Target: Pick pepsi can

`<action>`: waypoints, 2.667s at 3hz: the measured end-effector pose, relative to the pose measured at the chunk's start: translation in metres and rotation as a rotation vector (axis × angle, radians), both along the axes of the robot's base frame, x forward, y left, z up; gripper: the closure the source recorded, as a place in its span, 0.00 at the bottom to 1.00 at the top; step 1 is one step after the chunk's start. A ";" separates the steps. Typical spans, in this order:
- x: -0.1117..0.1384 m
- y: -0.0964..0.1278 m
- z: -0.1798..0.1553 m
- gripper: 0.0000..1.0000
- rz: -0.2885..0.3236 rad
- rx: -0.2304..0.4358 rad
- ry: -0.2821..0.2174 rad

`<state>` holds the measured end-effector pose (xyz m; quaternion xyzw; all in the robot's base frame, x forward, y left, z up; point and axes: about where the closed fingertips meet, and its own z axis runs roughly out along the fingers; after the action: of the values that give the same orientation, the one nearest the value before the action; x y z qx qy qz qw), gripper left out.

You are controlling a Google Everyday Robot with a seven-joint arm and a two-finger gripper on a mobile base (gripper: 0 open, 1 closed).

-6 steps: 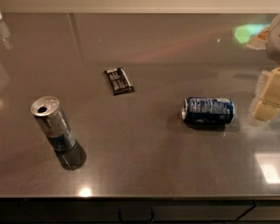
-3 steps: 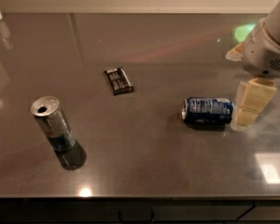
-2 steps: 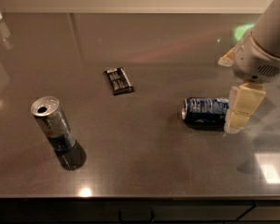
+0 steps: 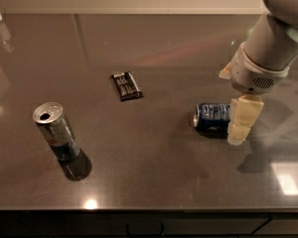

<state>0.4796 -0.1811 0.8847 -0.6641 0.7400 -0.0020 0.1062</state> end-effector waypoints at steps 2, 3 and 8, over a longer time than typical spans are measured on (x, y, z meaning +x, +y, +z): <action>0.008 0.006 -0.026 0.00 0.020 -0.042 0.046; 0.010 0.007 -0.038 0.00 0.026 -0.071 0.066; 0.014 0.008 -0.017 0.86 0.027 -0.071 0.044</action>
Offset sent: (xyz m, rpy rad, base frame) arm 0.0114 0.0070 -0.0414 -0.0714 0.0807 0.0288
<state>0.4935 -0.1735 0.8676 -0.6772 0.7327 -0.0124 0.0664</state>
